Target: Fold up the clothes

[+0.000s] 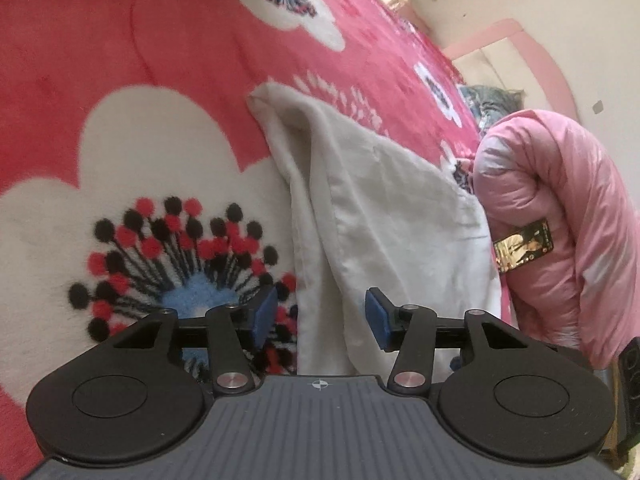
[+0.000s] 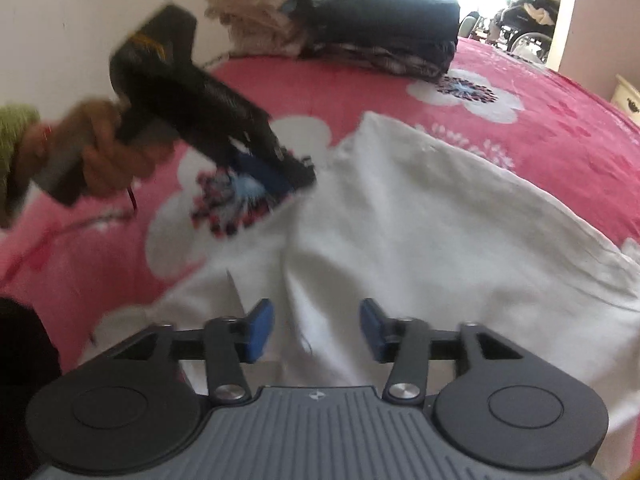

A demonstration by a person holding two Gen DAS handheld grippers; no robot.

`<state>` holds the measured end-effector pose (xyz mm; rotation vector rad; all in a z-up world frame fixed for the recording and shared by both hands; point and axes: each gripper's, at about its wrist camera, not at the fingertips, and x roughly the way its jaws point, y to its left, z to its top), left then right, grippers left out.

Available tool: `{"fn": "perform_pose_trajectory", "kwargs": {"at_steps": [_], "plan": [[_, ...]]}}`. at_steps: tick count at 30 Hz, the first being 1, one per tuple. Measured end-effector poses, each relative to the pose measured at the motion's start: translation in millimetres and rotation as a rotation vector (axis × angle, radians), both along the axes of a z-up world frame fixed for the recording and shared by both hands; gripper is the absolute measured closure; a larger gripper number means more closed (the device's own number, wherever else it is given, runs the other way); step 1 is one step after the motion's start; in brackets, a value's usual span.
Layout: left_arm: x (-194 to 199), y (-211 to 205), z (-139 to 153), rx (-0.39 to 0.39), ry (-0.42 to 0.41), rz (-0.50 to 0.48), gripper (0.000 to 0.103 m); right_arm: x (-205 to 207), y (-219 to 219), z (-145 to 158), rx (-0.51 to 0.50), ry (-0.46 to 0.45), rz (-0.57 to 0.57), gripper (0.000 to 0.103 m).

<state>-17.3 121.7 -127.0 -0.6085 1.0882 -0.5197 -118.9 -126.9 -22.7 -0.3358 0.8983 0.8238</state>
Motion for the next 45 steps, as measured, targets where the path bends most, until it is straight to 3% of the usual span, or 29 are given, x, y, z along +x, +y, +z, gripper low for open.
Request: {"fn": "perform_pose_trajectory", "kwargs": {"at_steps": [6, 11, 14, 21, 28, 35, 45], "plan": [[14.1, -3.8, -9.1, -0.048, 0.038, -0.031, 0.052, 28.1, 14.1, -0.4, 0.078, 0.081, -0.017, 0.045], [20.7, 2.6, -14.3, -0.094, 0.075, -0.03, 0.052, 71.3, -6.5, 16.0, 0.222, 0.271, -0.044, 0.029], [23.5, 1.6, -15.3, -0.097, 0.086, -0.047, 0.052, 96.8, -11.7, 18.1, 0.233, 0.368, -0.081, 0.027], [32.5, -1.9, -16.8, -0.125, 0.126, -0.056, 0.052, 91.8, 36.6, -14.6, 0.056, 0.334, -0.094, 0.027], [33.7, -7.3, -13.8, -0.158, 0.187, -0.058, 0.052, 37.3, 61.8, -26.5, 0.011, 0.247, -0.117, 0.023], [34.1, -14.9, -9.4, -0.184, 0.238, -0.052, 0.052, 3.0, 83.1, -36.1, -0.055, 0.093, -0.207, 0.01], [36.9, -12.5, -8.4, -0.235, 0.279, -0.015, 0.052, -22.1, 107.7, -49.7, -0.203, -0.09, -0.196, 0.008]]}}
